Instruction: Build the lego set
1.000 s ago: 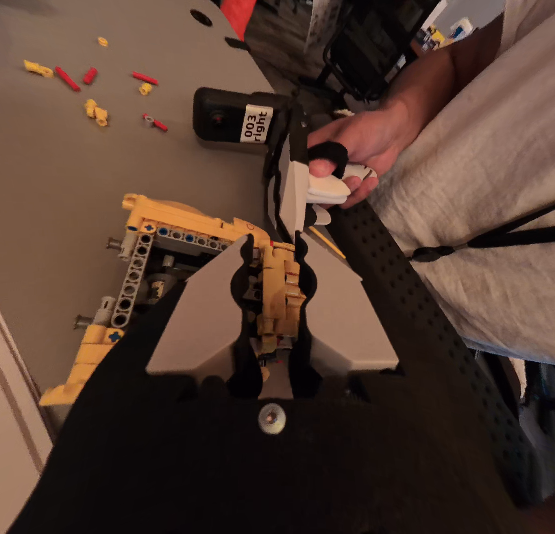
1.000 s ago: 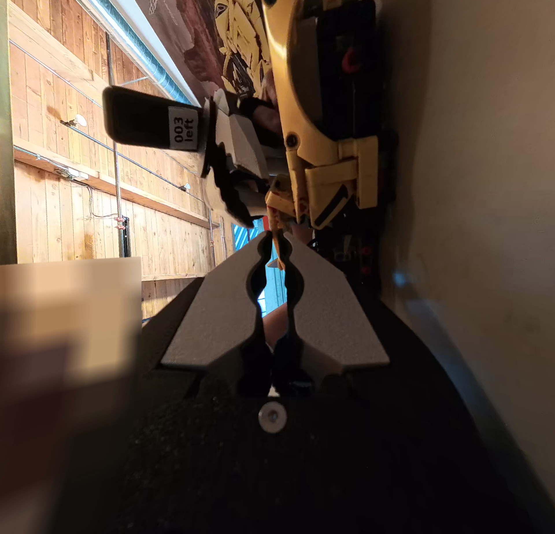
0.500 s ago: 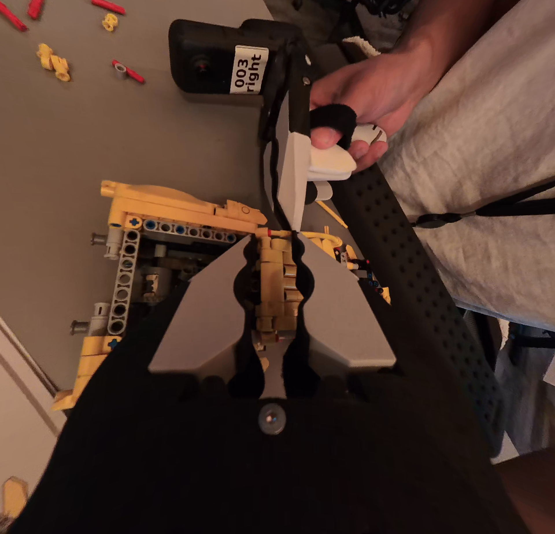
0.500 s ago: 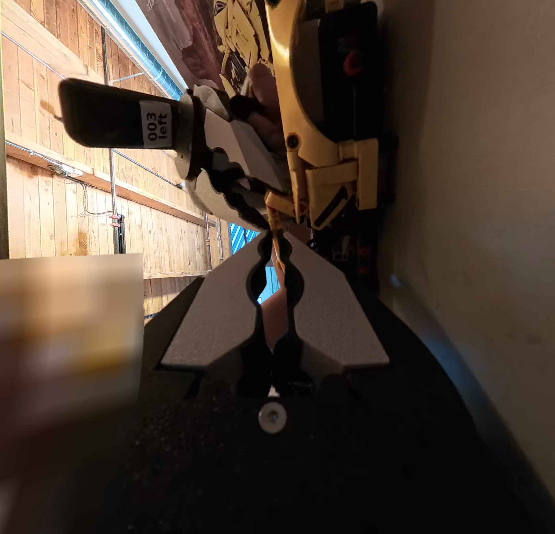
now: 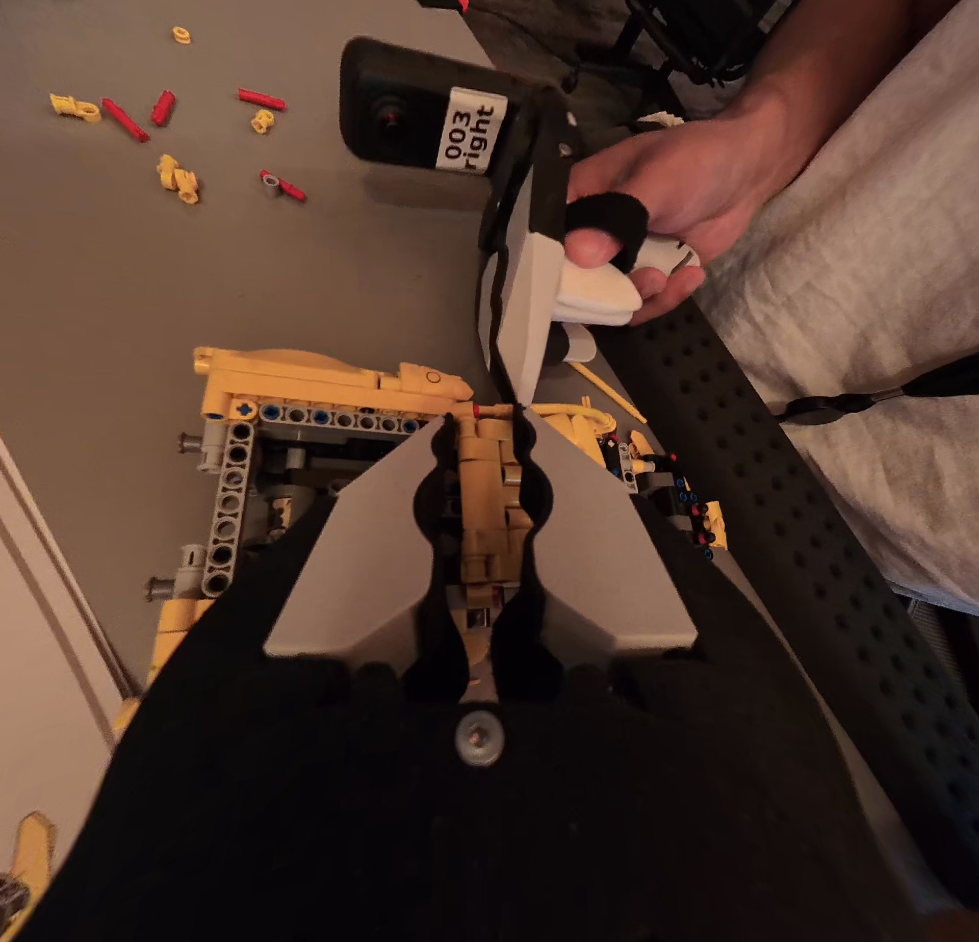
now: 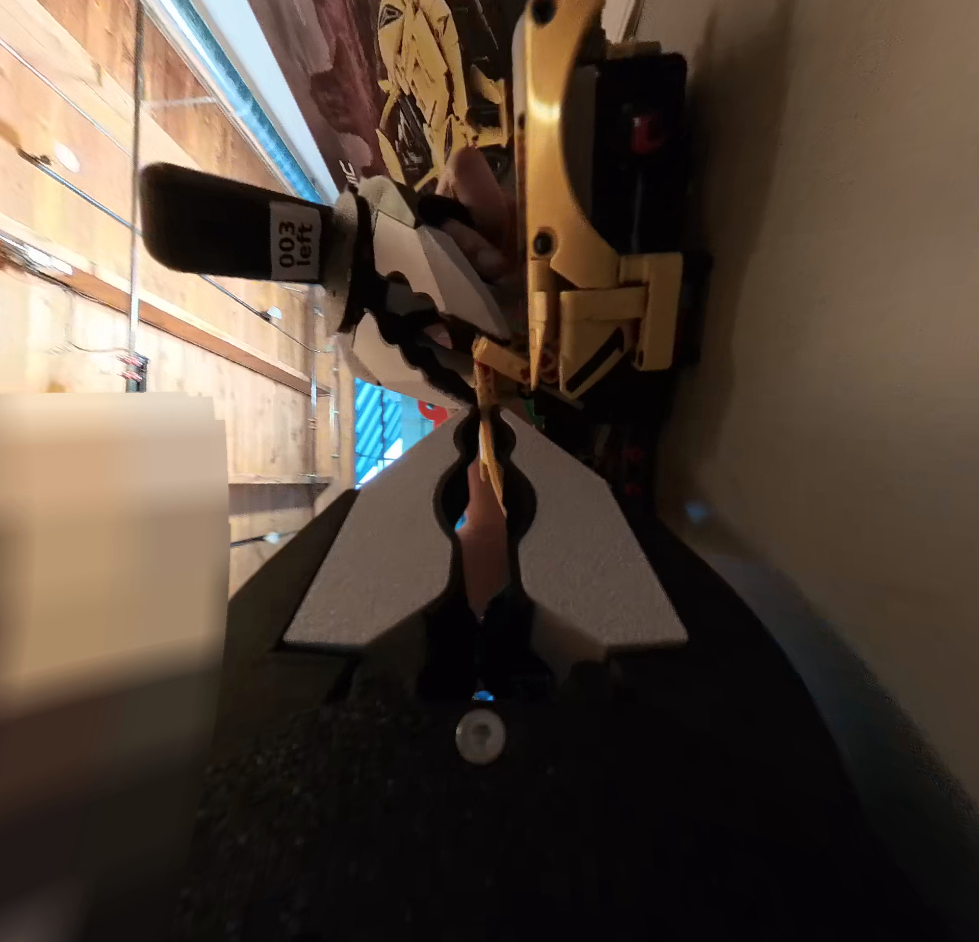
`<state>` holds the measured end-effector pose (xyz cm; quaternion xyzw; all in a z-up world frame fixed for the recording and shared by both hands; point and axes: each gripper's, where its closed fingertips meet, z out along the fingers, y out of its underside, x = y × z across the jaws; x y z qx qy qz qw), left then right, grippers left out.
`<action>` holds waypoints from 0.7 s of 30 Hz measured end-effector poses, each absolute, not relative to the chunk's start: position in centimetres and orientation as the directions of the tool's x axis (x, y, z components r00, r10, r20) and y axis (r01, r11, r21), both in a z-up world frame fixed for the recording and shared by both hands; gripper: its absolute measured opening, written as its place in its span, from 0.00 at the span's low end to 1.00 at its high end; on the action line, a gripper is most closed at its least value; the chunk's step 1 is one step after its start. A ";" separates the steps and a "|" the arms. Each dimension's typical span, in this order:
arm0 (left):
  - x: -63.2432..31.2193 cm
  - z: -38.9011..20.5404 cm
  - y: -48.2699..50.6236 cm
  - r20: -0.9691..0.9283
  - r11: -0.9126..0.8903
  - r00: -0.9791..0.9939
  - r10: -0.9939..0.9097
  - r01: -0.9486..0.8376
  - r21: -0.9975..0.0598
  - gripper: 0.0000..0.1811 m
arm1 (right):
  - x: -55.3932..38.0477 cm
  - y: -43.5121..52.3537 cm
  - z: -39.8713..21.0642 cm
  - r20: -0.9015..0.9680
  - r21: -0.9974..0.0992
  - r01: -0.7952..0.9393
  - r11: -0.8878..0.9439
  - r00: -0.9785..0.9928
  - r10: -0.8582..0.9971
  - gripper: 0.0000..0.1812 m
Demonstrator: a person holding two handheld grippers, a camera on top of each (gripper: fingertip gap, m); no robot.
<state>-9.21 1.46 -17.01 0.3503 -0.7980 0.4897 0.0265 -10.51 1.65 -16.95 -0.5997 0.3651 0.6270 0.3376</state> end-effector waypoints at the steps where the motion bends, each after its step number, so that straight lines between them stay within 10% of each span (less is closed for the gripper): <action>1: -9.2 -17.0 1.4 0.389 0.272 -0.750 -0.535 -0.589 -0.761 0.12 | -10.6 1.6 -16.9 -1.000 0.016 -0.861 -0.509 -0.013 -0.011 0.02; 8: -9.1 -17.0 1.5 0.402 0.250 -0.731 -0.551 -0.604 -0.757 0.12 | -10.7 1.8 -17.2 -0.937 -0.309 -0.784 -0.539 0.349 0.030 0.01; 21: -8.4 -16.4 1.9 0.486 0.119 -0.680 -0.549 -0.639 -0.760 0.09 | -10.7 1.9 -17.1 -0.999 -0.004 -0.859 -0.511 0.030 -0.044 0.01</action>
